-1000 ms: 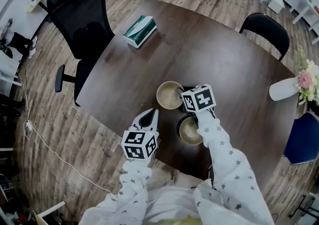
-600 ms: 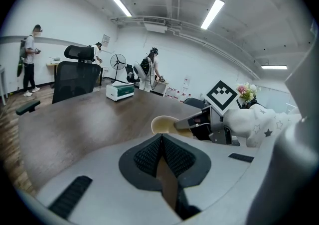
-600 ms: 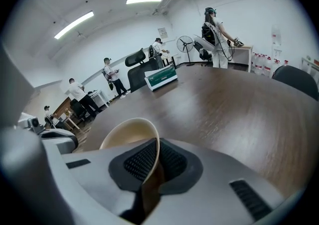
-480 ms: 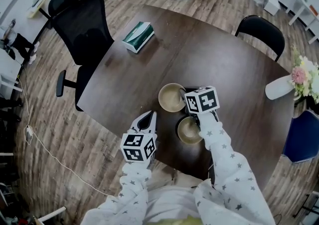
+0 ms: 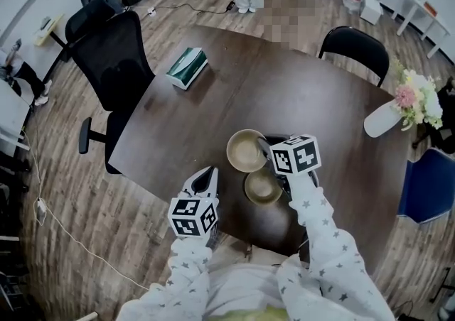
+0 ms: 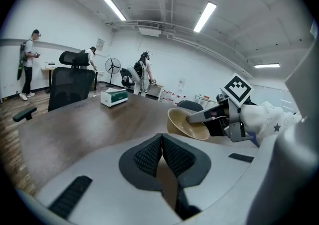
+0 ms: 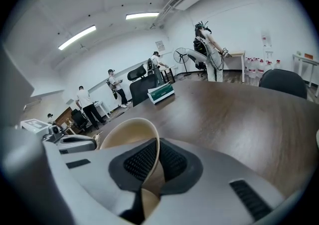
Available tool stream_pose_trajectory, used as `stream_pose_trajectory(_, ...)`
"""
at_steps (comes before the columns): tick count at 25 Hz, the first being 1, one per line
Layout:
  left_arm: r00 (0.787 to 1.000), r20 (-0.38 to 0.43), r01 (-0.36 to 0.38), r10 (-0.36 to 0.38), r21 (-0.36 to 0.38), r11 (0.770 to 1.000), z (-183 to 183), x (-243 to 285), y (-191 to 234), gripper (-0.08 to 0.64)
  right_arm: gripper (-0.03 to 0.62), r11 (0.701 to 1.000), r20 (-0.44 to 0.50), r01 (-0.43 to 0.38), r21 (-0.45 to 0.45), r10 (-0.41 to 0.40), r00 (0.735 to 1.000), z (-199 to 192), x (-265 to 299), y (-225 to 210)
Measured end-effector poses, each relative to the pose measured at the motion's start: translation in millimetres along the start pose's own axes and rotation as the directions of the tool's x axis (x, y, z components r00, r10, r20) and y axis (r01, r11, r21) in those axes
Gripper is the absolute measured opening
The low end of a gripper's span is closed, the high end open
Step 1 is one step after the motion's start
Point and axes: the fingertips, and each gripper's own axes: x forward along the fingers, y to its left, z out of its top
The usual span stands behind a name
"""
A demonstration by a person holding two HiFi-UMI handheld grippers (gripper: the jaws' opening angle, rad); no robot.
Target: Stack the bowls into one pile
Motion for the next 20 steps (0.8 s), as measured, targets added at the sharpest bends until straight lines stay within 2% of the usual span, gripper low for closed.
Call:
stream_pose_trajectory(11, 0.998, -0.007, 0.058, -0.057, 0.027, 0.998, -7, -9, -27, 0.026, 0.032, 0.999, -0.014, 0.002, 0.043, -0.002, 1.000, -50, -42, 8)
stream_pose_trajectory(20, 0.996, -0.010, 0.086, -0.085, 0.033, 0.996, -10, -11, -37, 0.026, 0.032, 0.998, -0.065, 0.048, 0.030, -0.046, 0.997, -80, -50, 6)
